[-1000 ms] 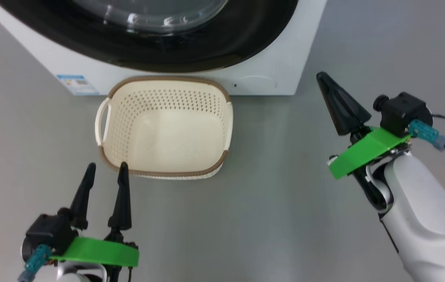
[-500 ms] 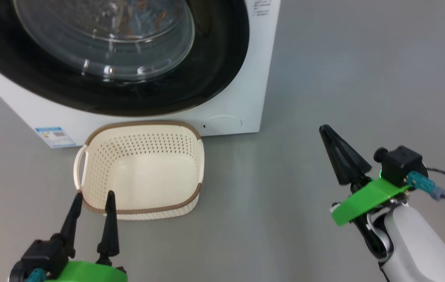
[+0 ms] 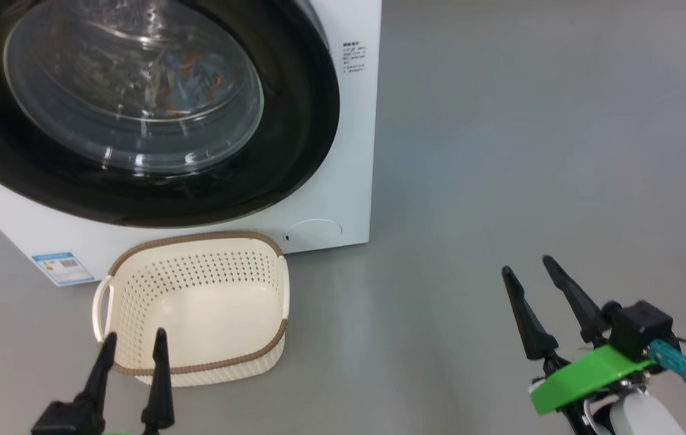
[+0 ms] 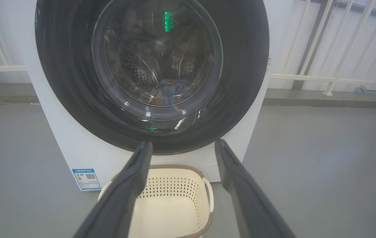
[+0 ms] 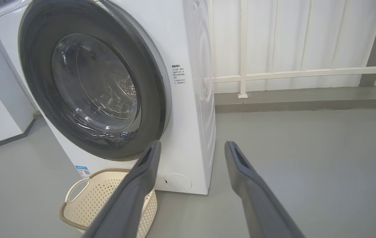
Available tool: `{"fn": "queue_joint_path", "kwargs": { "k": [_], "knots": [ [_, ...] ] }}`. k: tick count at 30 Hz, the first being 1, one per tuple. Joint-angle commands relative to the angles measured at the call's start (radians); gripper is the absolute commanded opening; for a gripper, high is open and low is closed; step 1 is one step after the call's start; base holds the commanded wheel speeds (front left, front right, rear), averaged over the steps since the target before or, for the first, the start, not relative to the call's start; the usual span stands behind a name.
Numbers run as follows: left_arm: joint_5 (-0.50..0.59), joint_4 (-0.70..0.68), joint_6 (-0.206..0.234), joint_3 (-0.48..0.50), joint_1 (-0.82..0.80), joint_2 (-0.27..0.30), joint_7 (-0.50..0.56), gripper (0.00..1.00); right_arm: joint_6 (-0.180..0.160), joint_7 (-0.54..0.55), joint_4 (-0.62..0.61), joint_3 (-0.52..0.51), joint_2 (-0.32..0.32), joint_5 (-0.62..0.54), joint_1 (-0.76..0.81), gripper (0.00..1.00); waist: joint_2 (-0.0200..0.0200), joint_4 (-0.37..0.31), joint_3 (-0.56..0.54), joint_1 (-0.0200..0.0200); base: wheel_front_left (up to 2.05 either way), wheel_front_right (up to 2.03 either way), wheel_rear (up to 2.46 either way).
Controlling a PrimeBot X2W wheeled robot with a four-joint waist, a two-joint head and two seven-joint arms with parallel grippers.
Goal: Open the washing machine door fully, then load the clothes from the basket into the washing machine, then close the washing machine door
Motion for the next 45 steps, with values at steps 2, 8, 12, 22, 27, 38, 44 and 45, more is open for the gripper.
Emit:
{"fn": "queue_joint_path", "kwargs": {
  "k": [2,8,12,22,27,38,44,45],
  "knots": [
    [0.015,-0.026,0.015,0.037,0.007,0.01,-0.006,1.0,-0.006,-0.005,-0.035,0.005,0.009,-0.026,0.019,1.0,0.0,-0.007,-0.016,0.0,0.0,0.0,0.0],
    [0.026,-0.028,0.065,0.058,0.071,0.01,-0.006,1.0,-0.006,-0.005,-0.055,-0.042,0.031,-0.054,0.099,1.0,0.0,-0.004,-0.062,0.0,0.0,0.0,0.0],
    [0.027,-0.039,0.084,0.065,0.091,0.01,-0.006,1.0,-0.006,-0.005,-0.066,-0.058,0.043,-0.066,0.127,1.0,0.0,0.004,-0.072,0.0,0.0,0.0,0.0],
    [0.021,-0.035,0.114,0.072,0.118,0.01,-0.006,1.0,-0.006,-0.005,-0.073,-0.079,0.07,-0.086,0.169,1.0,0.0,0.012,-0.08,0.0,0.0,0.0,0.0],
    [0.017,-0.031,0.122,0.076,0.123,0.01,-0.006,1.0,-0.006,-0.005,-0.075,-0.091,0.077,-0.093,0.175,1.0,0.0,0.013,-0.082,0.0,0.0,0.0,0.0],
    [0.019,-0.023,0.117,0.078,0.129,0.01,-0.006,1.0,-0.006,-0.005,-0.091,-0.105,0.084,-0.101,0.174,1.0,0.0,0.018,-0.081,0.0,0.0,0.0,0.0],
    [0.026,-0.03,0.112,0.078,0.129,0.01,-0.006,1.0,-0.006,-0.005,-0.095,-0.107,0.085,-0.104,0.176,1.0,0.0,0.021,-0.08,0.0,0.0,0.0,0.0],
    [0.027,-0.031,0.11,0.078,0.129,0.01,-0.006,1.0,-0.006,-0.005,-0.095,-0.108,0.085,-0.104,0.176,1.0,0.0,0.021,-0.08,0.0,0.0,0.0,0.0]
  ]
}}
